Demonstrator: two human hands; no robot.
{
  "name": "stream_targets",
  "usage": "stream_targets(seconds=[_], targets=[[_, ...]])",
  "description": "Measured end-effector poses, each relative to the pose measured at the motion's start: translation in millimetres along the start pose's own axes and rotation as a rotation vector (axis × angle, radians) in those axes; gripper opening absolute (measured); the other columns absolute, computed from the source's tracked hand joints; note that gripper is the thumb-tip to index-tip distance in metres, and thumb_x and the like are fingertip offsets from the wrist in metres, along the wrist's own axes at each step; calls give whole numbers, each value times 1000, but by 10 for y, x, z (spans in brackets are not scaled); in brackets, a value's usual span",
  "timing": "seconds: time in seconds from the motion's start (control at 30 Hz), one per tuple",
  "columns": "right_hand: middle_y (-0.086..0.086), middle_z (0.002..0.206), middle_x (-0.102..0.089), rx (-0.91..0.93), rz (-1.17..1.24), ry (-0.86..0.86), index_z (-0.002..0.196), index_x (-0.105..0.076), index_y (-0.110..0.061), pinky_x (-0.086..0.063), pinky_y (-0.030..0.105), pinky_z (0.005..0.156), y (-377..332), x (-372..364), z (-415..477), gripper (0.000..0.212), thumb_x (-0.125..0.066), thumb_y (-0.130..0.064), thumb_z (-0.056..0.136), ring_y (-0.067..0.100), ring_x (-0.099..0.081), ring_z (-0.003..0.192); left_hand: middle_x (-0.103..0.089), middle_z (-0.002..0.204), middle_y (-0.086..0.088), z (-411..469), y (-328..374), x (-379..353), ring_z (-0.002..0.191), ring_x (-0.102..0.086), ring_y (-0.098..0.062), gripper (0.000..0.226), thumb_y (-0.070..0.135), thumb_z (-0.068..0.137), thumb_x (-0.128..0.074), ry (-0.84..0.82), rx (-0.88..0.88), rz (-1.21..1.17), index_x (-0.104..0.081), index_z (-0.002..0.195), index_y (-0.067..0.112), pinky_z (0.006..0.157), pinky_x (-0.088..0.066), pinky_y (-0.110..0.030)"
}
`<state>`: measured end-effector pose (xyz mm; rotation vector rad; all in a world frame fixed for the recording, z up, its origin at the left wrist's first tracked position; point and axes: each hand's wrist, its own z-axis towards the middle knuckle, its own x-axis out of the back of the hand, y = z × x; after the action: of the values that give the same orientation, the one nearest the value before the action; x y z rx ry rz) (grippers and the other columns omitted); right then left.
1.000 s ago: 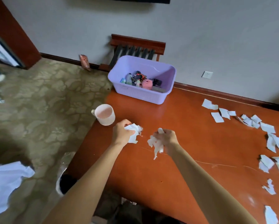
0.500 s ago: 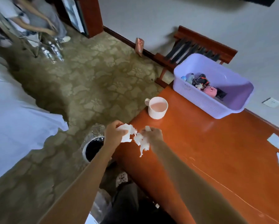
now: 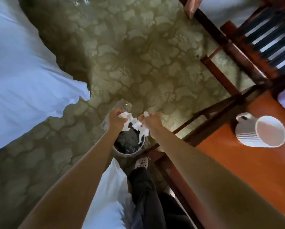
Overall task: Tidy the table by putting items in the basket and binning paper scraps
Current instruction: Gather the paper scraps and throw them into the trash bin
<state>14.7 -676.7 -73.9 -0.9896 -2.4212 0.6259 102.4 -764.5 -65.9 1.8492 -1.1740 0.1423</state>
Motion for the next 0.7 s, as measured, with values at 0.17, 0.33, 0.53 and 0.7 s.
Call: stream_targets(seconds=[0.17, 0.33, 0.53, 0.7], targets=[[4, 90, -60, -112, -146, 0, 86, -67, -11, -42, 19, 56, 253, -592, 832, 7, -63, -6, 86, 13, -54, 71, -57, 90, -5, 797, -631, -199, 85, -52, -17, 25, 1, 80, -67, -22, 118, 97, -66, 105, 6, 77, -49, -31], [8, 105, -65, -234, -299, -12, 118, -62, -9, -42, 25, 69, 774, -1059, 1622, 33, -62, -11, 85, 20, -55, 80, -63, 117, -18, 1348, -1469, -563, 106, -61, -31, 32, -2, 83, -64, -54, 316, 50, -62, 115, 1, 81, -47, -33], [17, 124, -61, -361, -358, 6, 125, -56, 1, -49, 34, 90, 1393, -1424, 2279, 44, -63, -13, 84, 28, -60, 108, -56, 128, -18, 1853, -2219, -1015, 107, -61, -32, 44, 4, 87, -63, -49, 474, -47, -52, 130, 4, 87, -51, -37], [17, 133, -53, -434, -262, -17, 130, -49, 1, -46, 38, 97, 1735, -1478, 2627, 41, -54, -9, 90, 32, -52, 122, -63, 100, -7, 2120, -2559, -1346, 64, -54, -11, 34, 13, 92, -57, -69, 457, -39, -57, 125, 9, 55, -41, -24]])
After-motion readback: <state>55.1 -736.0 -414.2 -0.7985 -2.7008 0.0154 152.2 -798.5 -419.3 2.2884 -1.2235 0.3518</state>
